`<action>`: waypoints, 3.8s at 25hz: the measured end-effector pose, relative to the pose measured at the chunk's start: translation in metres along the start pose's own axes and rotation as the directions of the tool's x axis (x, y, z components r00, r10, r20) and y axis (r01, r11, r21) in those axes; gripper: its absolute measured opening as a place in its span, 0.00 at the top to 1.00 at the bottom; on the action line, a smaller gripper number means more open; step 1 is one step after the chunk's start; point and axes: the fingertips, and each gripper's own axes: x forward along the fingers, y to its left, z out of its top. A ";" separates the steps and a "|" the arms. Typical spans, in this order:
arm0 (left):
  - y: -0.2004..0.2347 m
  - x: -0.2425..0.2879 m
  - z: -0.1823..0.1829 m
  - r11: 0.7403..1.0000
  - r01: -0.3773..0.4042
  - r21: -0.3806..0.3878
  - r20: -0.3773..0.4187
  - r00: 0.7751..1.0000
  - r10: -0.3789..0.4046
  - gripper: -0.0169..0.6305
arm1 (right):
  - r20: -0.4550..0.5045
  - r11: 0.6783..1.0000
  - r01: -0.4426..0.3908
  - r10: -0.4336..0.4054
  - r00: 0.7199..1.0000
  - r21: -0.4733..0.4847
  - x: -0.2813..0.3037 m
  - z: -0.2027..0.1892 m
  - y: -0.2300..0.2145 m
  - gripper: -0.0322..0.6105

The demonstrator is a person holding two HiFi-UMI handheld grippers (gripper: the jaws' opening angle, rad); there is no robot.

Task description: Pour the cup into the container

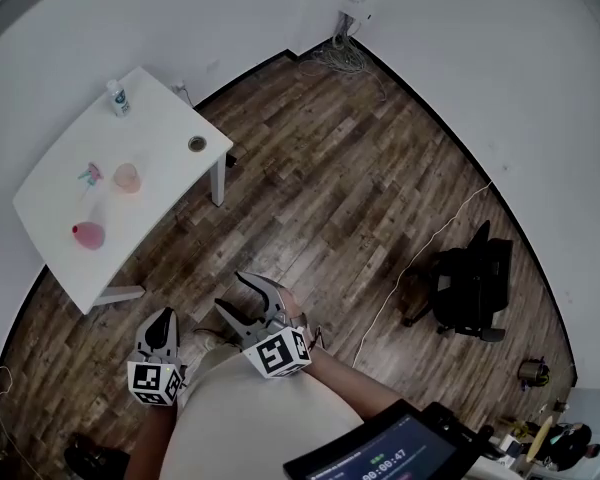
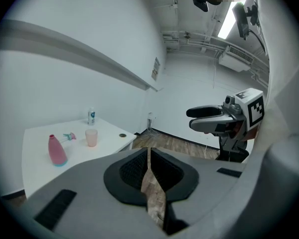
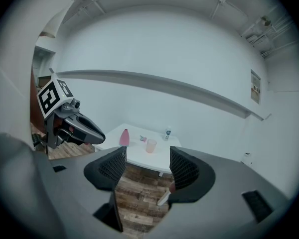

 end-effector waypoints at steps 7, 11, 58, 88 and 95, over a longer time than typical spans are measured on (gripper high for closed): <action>-0.024 0.005 0.022 0.984 -0.175 0.009 0.021 0.984 0.175 0.95 | 0.137 0.996 -0.088 0.092 0.986 -0.034 -0.010 0.009 -0.045 0.52; -0.059 0.026 0.026 0.966 -0.256 -0.025 0.025 0.966 0.256 0.95 | 0.171 0.991 -0.126 0.130 0.977 -0.032 -0.029 -0.008 -0.088 0.52; -0.074 -0.046 -0.022 0.758 -0.616 -0.215 0.025 0.772 0.635 0.95 | 0.192 0.865 -0.458 0.494 0.848 -0.204 -0.012 -0.017 -0.048 0.52; -0.036 -0.108 -0.051 0.751 -0.605 -0.265 0.011 0.777 0.629 0.94 | 0.148 0.828 -0.496 0.542 0.827 -0.262 0.020 0.008 0.041 0.52; -0.044 -0.080 -0.045 0.806 -0.544 -0.233 0.015 0.827 0.562 0.93 | 0.125 0.860 -0.451 0.488 0.864 -0.238 0.010 -0.009 0.018 0.52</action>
